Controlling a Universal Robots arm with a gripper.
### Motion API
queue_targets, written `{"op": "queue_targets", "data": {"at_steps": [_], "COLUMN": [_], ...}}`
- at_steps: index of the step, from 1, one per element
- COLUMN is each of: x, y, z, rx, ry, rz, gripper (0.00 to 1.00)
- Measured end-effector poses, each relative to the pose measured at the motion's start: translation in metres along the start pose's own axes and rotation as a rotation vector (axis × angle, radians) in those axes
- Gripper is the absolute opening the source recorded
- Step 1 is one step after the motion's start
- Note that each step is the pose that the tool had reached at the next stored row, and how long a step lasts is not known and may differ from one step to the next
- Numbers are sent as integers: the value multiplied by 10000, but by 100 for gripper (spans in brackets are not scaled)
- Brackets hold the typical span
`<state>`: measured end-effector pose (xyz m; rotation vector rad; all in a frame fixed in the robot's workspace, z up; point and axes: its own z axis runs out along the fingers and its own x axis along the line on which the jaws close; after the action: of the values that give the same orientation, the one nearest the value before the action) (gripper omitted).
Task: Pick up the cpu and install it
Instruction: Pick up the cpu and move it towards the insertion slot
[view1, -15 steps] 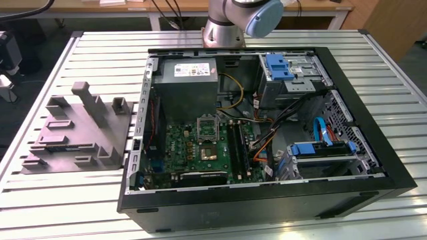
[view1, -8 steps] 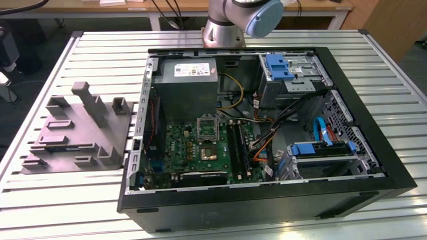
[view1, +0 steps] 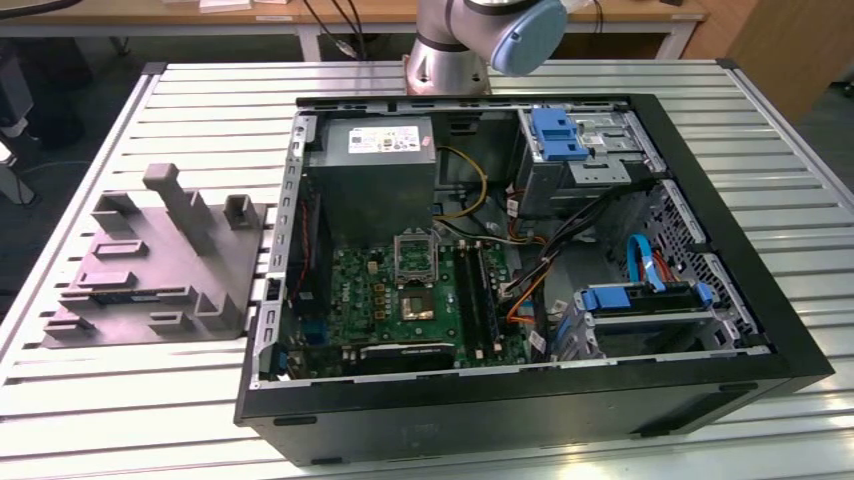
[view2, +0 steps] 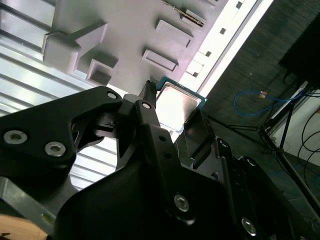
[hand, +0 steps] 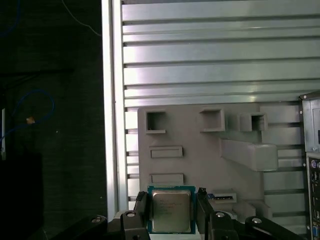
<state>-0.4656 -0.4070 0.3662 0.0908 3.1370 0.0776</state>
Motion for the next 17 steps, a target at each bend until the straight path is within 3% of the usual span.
{"op": "queue_targets", "data": {"at_steps": [17], "x": [-11], "y": [2], "z": [-19], "rx": [-1], "ry": [-1], "rz": [0], "gripper": [47]}}
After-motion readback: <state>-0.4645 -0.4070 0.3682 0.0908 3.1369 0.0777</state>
